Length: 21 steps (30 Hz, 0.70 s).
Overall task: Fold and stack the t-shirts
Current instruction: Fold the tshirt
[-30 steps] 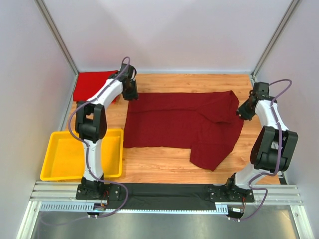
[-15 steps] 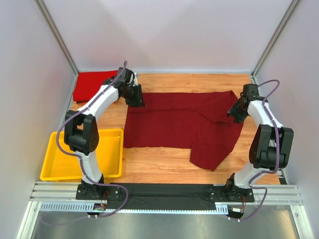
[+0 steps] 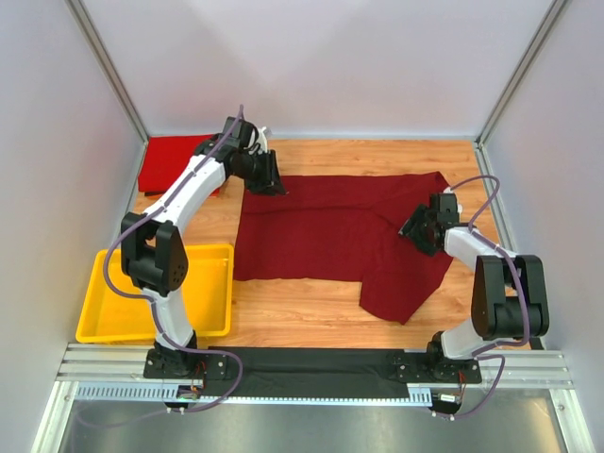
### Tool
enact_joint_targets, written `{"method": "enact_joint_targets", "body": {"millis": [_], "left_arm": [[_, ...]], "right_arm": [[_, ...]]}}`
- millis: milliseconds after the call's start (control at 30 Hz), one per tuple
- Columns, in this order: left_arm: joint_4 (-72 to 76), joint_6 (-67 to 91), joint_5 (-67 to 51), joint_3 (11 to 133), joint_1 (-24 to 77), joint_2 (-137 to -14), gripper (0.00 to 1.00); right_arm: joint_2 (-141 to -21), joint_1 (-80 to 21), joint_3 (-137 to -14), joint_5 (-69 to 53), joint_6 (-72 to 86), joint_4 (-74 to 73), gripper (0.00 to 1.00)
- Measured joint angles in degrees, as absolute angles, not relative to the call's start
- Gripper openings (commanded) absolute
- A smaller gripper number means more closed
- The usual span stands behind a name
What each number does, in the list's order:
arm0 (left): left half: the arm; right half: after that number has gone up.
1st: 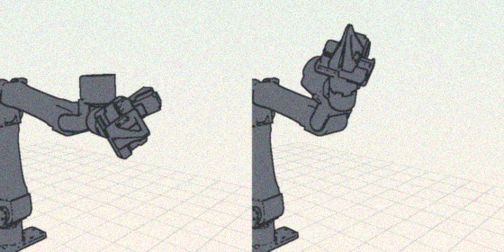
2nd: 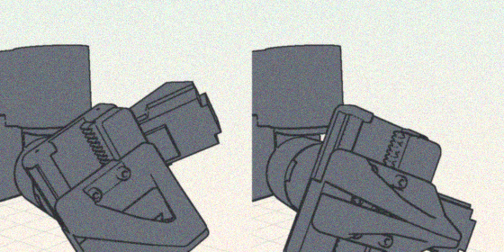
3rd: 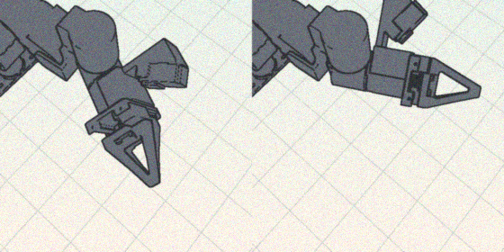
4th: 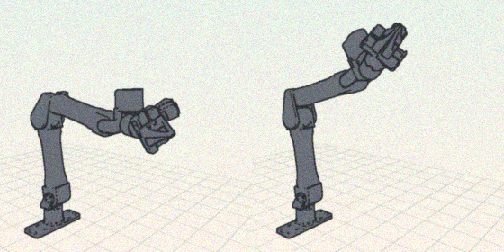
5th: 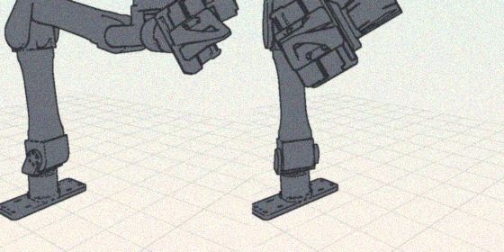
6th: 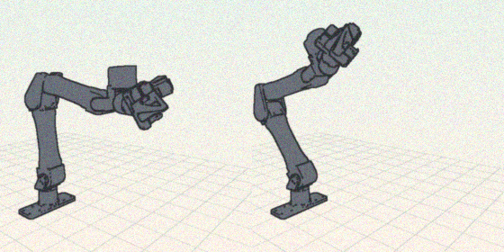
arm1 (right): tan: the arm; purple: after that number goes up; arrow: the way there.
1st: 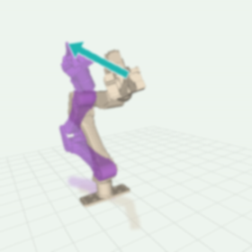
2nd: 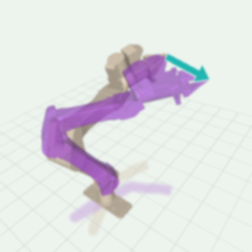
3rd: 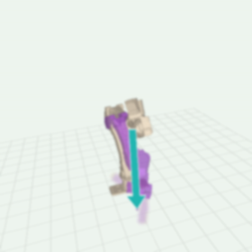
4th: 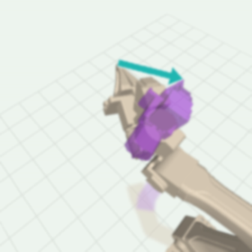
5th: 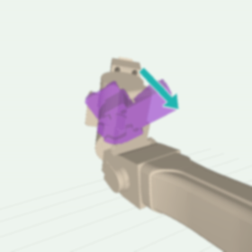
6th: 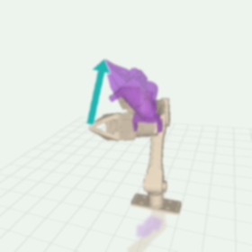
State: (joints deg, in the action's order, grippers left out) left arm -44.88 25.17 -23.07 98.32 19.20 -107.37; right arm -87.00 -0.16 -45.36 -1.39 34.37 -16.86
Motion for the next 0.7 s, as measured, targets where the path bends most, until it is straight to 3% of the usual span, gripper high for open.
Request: {"method": "enact_joint_targets", "body": {"millis": [233, 700], "left_arm": [[-45.3, 25.2, -23.7, 96.3, 19.2, -106.5, 0.41], [-45.2, 25.2, -23.9, 96.3, 19.2, -106.5, 0.40]], "right_arm": [[-87.1, -1.7, -43.9, -2.2, 35.3, -6.1, 0.70], [-91.7, -2.1, -43.9, -1.9, 35.3, 1.0, 0.69]]}}
